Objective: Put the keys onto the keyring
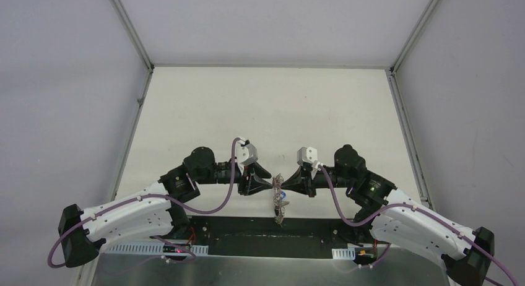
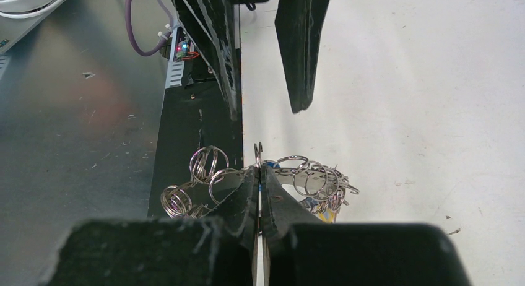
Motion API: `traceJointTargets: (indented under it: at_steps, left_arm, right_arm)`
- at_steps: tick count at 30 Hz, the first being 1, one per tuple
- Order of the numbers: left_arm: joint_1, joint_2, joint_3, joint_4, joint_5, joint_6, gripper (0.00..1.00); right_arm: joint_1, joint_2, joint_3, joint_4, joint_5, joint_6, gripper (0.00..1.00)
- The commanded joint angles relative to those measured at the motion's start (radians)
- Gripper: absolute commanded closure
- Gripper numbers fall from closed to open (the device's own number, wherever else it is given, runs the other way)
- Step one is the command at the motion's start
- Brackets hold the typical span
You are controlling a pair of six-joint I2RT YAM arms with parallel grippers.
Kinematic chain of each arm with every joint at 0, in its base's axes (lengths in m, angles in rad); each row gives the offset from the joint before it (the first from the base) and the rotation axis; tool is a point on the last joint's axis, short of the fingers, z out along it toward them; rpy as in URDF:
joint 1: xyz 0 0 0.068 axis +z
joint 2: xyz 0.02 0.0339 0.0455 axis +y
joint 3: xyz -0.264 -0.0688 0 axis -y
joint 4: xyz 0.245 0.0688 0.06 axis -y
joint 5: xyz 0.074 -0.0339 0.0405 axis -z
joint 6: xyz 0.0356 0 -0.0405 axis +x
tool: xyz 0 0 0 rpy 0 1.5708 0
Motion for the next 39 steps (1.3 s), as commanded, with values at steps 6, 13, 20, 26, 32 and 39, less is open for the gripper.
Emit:
traceJointTargets:
  at_steps: [6, 13, 20, 26, 32, 39]
  left_arm:
    - [0.007, 0.051, 0.032, 0.07, 0.033, 0.007, 0.64]
    - [0.008, 0.085, 0.031, 0.117, 0.077, -0.001, 0.66]
    - [0.008, 0.109, 0.027, 0.148, 0.101, -0.006, 0.69]
    - [0.007, 0.149, 0.043, 0.135, 0.133, -0.001, 0.8]
    - [0.008, 0.175, 0.06, 0.127, 0.143, 0.008, 0.84]
    - [0.008, 0.165, 0.084, 0.088, 0.15, 0.027, 1.0]
  right_arm:
    - [-0.004, -0.01, 0.009, 0.095, -0.022, 0.015, 1.0]
    - [-0.005, -0.011, 0.014, 0.104, -0.01, 0.017, 1.0]
    - [-0.005, 0.003, 0.021, 0.106, -0.021, 0.018, 1.0]
    - [-0.005, 0.0, 0.028, 0.107, -0.022, 0.018, 1.0]
    - [-0.005, -0.001, 0.027, 0.105, -0.022, 0.02, 1.0]
    - [-0.005, -0.004, 0.024, 0.102, 0.001, 0.023, 1.0]
